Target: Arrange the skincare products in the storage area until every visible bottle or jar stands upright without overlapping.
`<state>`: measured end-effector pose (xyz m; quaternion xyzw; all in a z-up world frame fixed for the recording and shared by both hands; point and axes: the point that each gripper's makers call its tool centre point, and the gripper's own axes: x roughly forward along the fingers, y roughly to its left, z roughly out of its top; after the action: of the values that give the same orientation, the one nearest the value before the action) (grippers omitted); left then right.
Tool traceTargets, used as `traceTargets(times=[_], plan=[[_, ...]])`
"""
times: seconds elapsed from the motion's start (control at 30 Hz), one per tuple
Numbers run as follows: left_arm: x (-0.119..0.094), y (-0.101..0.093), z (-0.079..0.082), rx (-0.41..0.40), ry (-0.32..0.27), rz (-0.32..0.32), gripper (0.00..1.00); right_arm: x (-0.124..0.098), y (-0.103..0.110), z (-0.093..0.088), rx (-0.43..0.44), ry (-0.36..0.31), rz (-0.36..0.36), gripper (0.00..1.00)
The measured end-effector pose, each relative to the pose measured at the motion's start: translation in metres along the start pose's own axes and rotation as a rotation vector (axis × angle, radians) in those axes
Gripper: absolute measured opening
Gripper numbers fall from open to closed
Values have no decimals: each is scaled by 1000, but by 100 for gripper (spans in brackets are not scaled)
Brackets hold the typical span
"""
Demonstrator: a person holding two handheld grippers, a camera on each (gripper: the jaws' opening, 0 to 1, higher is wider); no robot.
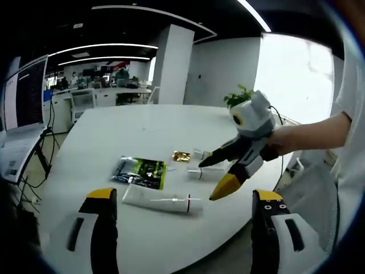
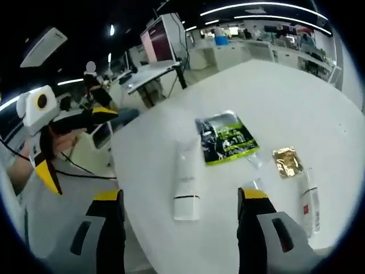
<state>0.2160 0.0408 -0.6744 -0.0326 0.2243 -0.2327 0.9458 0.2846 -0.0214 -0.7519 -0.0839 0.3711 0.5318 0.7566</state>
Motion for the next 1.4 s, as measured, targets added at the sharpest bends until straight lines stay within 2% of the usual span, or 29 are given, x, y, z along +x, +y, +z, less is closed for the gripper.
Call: traceTargets(times=[0.37, 0.6, 0.8, 1.07, 1.4], plan=[[-1, 2, 2, -7, -11, 10, 89, 29, 7, 6, -41, 53, 30, 76], [-1, 1, 3, -3, -11, 10, 89, 49, 9, -3, -77, 127, 30, 73], [-1, 2, 3, -7, -18, 5, 89, 64, 9, -4, -123, 183, 24, 69], [0, 4, 1, -7, -11, 7, 89, 86, 12, 0, -228, 259, 30, 66], [0, 6, -1, -9, -2, 11, 89, 103, 11, 0, -238, 303, 30, 61]])
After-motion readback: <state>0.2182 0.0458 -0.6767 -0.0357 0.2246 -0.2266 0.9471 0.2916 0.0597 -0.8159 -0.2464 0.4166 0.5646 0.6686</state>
